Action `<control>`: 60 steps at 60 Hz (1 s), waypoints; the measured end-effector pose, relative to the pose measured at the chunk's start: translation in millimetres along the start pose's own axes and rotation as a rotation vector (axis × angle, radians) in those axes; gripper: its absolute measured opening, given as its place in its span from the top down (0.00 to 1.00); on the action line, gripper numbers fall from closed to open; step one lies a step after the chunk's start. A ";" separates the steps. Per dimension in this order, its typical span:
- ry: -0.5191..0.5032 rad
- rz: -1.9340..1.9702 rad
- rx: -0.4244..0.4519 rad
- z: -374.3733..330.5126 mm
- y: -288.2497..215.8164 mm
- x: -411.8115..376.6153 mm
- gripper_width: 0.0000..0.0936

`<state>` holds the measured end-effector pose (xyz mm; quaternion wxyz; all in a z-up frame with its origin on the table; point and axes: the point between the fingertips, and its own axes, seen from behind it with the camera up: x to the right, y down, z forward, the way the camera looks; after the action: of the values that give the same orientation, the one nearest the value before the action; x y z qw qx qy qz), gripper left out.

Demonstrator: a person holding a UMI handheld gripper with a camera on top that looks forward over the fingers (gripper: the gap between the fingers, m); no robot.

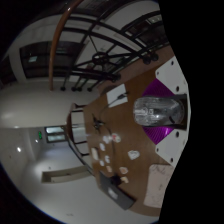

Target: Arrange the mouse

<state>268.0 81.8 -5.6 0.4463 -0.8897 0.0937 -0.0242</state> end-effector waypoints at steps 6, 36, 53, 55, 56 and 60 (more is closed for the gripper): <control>-0.015 -0.003 0.145 -52.2 -47.3 -29.4 0.64; -0.113 -0.133 0.048 -91.7 52.3 -271.0 0.64; -0.159 -0.171 -0.068 -84.9 88.3 -267.6 0.37; -0.187 -0.191 -0.097 -93.8 93.3 -267.4 0.25; -0.201 -0.203 -0.099 -98.7 93.3 -267.5 0.19; -0.247 -0.262 -0.040 -121.6 81.3 -263.1 0.10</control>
<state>-17.4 -12.1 13.3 0.4297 -0.8991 -0.0781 0.0291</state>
